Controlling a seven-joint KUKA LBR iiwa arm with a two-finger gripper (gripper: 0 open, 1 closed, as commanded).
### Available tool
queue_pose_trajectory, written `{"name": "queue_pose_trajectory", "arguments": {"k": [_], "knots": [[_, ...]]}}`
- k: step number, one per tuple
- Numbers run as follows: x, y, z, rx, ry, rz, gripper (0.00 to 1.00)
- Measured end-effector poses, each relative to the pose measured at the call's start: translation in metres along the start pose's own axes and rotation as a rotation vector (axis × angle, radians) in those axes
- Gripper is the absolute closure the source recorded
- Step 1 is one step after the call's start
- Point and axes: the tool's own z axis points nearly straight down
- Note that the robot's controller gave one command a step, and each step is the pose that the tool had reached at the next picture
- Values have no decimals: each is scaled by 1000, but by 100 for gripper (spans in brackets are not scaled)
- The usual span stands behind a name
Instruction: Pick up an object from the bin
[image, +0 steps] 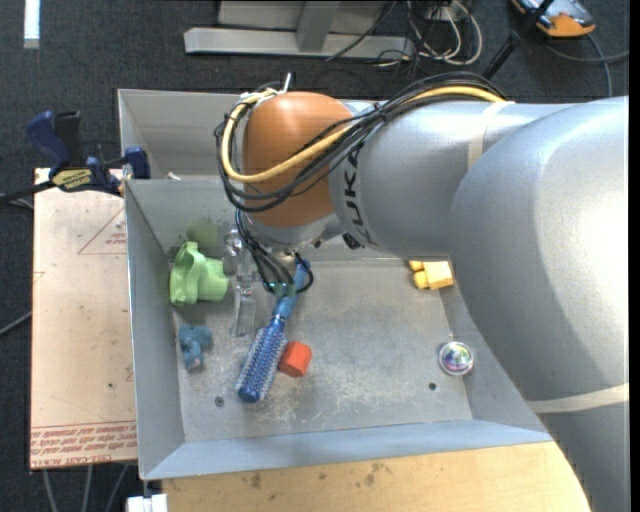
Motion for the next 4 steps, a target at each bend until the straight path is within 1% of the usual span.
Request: {"name": "queue_pose_trajectory", "arguments": {"k": [1,2,3,4], "knots": [[-9,-18,72,1,-4,-106,0],[14,51,67,3,-10,-354,0],[13,51,66,1,-10,-351,100],[1,5,-115,0,-20,-370,100]]}}
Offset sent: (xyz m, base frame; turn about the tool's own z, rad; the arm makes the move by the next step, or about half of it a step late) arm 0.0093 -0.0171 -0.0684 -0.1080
